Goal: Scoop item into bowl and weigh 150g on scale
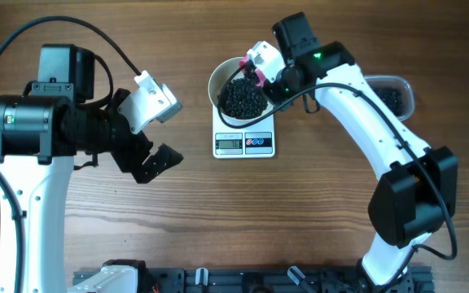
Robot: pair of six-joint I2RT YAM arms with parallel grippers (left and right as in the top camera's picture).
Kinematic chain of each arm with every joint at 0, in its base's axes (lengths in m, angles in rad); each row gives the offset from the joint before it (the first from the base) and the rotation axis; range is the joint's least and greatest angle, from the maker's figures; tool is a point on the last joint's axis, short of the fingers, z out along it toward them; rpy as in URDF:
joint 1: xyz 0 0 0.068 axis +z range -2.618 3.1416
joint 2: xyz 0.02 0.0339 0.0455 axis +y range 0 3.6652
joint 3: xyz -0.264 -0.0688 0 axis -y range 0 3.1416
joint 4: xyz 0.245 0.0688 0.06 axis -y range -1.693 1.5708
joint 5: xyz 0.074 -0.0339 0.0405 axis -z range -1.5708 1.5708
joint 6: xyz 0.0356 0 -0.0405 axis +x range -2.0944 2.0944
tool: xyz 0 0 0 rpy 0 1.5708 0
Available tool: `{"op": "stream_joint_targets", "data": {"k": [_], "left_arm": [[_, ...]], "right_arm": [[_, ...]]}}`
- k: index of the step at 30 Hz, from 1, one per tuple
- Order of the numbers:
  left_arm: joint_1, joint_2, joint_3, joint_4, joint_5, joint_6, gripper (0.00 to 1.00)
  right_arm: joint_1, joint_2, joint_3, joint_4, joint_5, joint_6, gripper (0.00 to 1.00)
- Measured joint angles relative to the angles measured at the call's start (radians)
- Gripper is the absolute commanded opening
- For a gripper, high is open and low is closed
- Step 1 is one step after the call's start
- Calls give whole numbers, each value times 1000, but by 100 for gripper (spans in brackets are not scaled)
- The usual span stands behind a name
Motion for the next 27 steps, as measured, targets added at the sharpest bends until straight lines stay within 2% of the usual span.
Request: {"op": "stream_joint_targets", "data": {"k": [27], "left_arm": [[0, 0, 0, 0, 0, 0, 100]], "right_arm": [[88, -50, 0, 4, 241, -10, 4]]}}
